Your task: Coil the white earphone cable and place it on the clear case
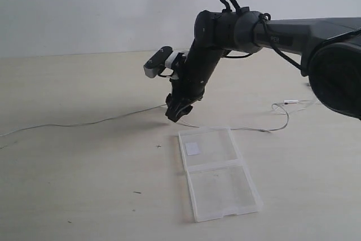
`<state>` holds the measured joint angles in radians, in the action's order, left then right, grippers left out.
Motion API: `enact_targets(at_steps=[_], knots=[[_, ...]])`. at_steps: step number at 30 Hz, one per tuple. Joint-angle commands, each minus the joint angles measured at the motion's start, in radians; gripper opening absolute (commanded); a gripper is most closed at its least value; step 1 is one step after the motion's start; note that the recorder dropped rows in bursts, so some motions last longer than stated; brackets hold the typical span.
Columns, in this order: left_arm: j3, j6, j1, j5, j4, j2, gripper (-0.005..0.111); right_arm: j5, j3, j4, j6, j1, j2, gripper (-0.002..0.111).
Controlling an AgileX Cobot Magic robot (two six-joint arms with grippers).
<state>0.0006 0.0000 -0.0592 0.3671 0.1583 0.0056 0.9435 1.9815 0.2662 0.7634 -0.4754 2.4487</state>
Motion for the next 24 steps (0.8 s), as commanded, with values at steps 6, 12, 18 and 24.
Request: enact_targets(at_steps=[6, 12, 18, 24], knots=[[-0.001, -0.011, -0.003, -0.005, -0.003, -0.006, 0.0, -0.018, 0.011, 0.005, -0.035, -0.002, 0.012, 0.038], [-0.001, -0.011, -0.003, -0.005, -0.003, -0.006, 0.0, -0.018, 0.011, -0.042, -0.035, -0.002, 0.014, 0.015], [-0.001, -0.011, -0.003, -0.005, -0.003, -0.006, 0.0, -0.02, 0.011, -0.065, -0.031, -0.002, 0.006, 0.0], [-0.001, -0.011, -0.003, -0.005, -0.003, -0.006, 0.0, -0.016, 0.011, -0.06, -0.031, -0.002, -0.073, 0.0]])
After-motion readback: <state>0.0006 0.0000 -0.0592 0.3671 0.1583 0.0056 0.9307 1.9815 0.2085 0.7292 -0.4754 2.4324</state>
